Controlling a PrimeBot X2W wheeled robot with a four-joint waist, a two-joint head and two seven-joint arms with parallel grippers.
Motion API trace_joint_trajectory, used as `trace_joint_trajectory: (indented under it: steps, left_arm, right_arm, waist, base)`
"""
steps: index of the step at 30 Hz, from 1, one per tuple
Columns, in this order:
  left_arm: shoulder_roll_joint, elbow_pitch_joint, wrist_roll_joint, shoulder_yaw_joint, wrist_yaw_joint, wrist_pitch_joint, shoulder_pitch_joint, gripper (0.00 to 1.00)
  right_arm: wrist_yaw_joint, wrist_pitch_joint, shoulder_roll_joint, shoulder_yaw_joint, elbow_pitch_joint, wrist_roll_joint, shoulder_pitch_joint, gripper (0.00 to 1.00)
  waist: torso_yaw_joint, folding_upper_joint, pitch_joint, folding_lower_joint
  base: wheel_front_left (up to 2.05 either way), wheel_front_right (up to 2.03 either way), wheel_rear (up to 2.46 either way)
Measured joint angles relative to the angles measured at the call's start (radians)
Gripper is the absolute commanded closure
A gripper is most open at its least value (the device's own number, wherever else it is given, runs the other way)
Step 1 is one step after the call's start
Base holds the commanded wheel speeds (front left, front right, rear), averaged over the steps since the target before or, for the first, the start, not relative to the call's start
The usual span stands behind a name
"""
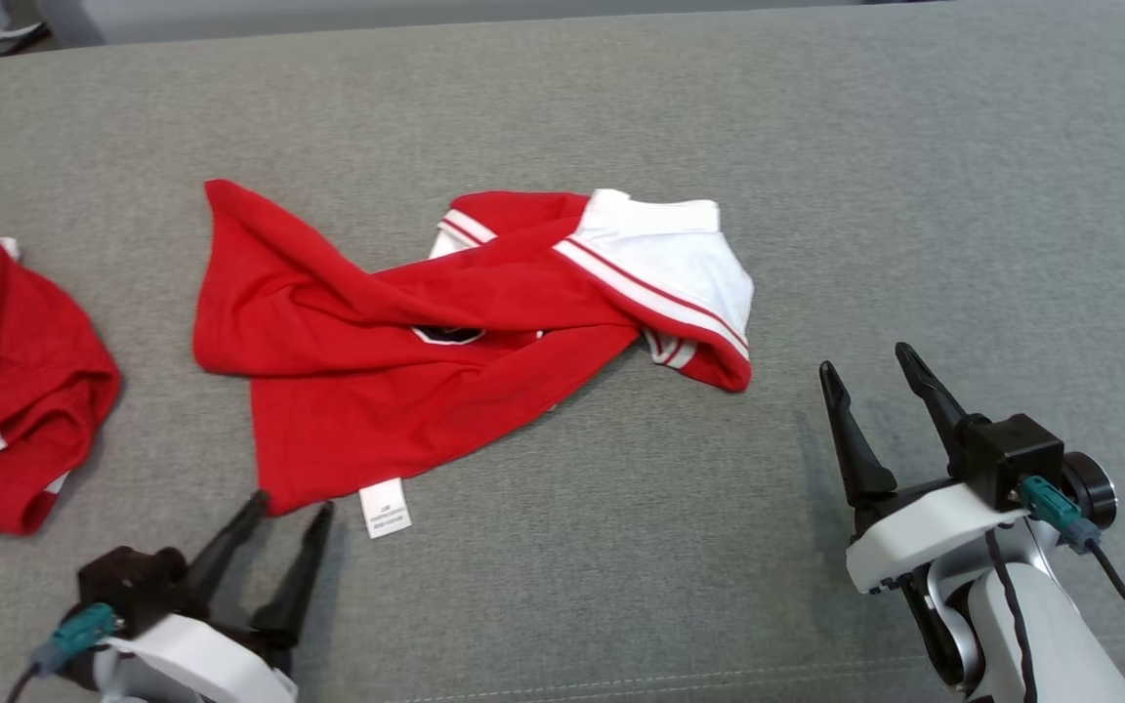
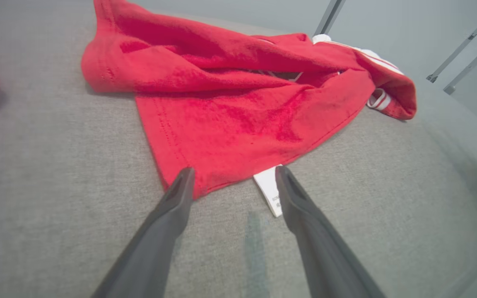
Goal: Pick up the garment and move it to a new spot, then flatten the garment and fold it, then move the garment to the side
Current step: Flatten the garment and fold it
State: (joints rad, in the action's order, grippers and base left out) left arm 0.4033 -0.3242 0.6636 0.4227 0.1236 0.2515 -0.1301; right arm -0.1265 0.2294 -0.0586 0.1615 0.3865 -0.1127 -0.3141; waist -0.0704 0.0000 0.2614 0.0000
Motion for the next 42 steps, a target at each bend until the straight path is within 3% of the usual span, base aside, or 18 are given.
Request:
trace_joint_trajectory:
  steps: [3, 10, 11, 12, 13, 17, 19, 20, 21, 26, 31, 42]
  left_arm:
    - [-0.009, -0.034, -0.028, -0.057, 0.000, 0.000, 0.000, 0.00]
    - [-0.014, -0.077, -0.039, -0.058, 0.000, 0.000, 0.000, 0.00]
    - [-0.012, -0.080, -0.039, -0.057, 0.000, 0.000, 0.000, 0.12]
    - [-0.011, -0.084, -0.039, -0.057, 0.000, 0.001, 0.000, 0.12]
    - [-0.010, -0.091, -0.039, -0.056, 0.000, 0.006, -0.001, 0.24]
    - [-0.003, -0.106, -0.040, -0.056, 0.000, 0.013, -0.004, 0.29]
    - [0.000, -0.109, -0.045, -0.052, 0.000, 0.013, -0.011, 0.70]
    - [0.002, -0.113, -0.047, -0.047, 0.000, 0.013, -0.017, 0.96]
    - [0.006, -0.116, -0.050, -0.039, 0.000, 0.013, -0.023, 1.00]
    - [-0.003, -0.120, -0.047, -0.034, 0.000, 0.008, -0.037, 1.00]
    - [-0.021, -0.070, -0.056, -0.096, 0.000, 0.004, -0.037, 1.00]
    - [-0.050, -0.110, -0.063, -0.082, 0.000, 0.004, 0.001, 1.00]
  right_arm:
    - [0.000, 0.000, 0.001, -0.001, -0.038, 0.000, 0.022, 0.00]
    - [0.000, -0.002, 0.003, 0.000, -0.086, -0.002, 0.045, 0.00]
    - [0.000, -0.002, 0.004, 0.001, -0.090, -0.003, 0.048, 0.00]
    - [0.000, -0.002, 0.004, 0.002, -0.092, -0.003, 0.051, 0.00]
    - [0.000, -0.002, 0.004, 0.003, -0.095, -0.003, 0.054, 0.00]
    - [0.000, -0.007, 0.005, 0.005, -0.114, -0.003, 0.058, 0.00]
    - [0.000, -0.009, 0.005, 0.005, -0.115, -0.003, 0.059, 0.00]
    - [0.000, -0.010, 0.005, 0.005, -0.115, -0.003, 0.059, 0.00]
    - [0.000, -0.010, 0.005, 0.006, -0.116, -0.003, 0.059, 0.00]
    - [0.000, -0.012, 0.005, 0.000, -0.115, -0.006, 0.059, 0.00]
    - [0.000, -0.012, 0.005, 0.001, -0.085, -0.012, 0.057, 0.00]
    - [0.000, -0.027, 0.004, -0.018, 0.097, 0.003, -0.030, 0.00]
  waist:
    - [-0.022, 0.0000, 0.004, 0.0000]
    - [-0.041, 0.0000, 0.017, 0.0000]
    - [-0.044, 0.0000, 0.020, 0.0000]
    - [-0.046, 0.0000, 0.024, 0.0000]
    - [-0.049, 0.0000, 0.026, 0.0000]
    - [-0.055, 0.0000, 0.034, 0.0000]
    - [-0.056, 0.0000, 0.035, 0.0000]
    - [-0.056, 0.0000, 0.035, 0.0000]
    - [-0.056, 0.0000, 0.035, 0.0000]
    - [-0.040, 0.0000, 0.028, 0.0000]
    - [0.008, 0.0000, 0.010, 0.0000]
    - [0.199, 0.0000, -0.039, 0.0000]
  base:
    - [0.00, 0.00, 0.00]
    - [0.00, 0.00, 0.00]
    - [0.00, 0.00, 0.00]
    - [0.00, 0.00, 0.00]
    - [0.00, 0.00, 0.00]
    - [0.00, 0.00, 0.00]
    - [0.00, 0.00, 0.00]
    - [0.00, 0.00, 0.00]
    - [0.00, 0.00, 0.00]
    - [0.00, 0.00, 0.00]
    - [0.00, 0.00, 0.00]
    - [0.00, 0.00, 0.00]
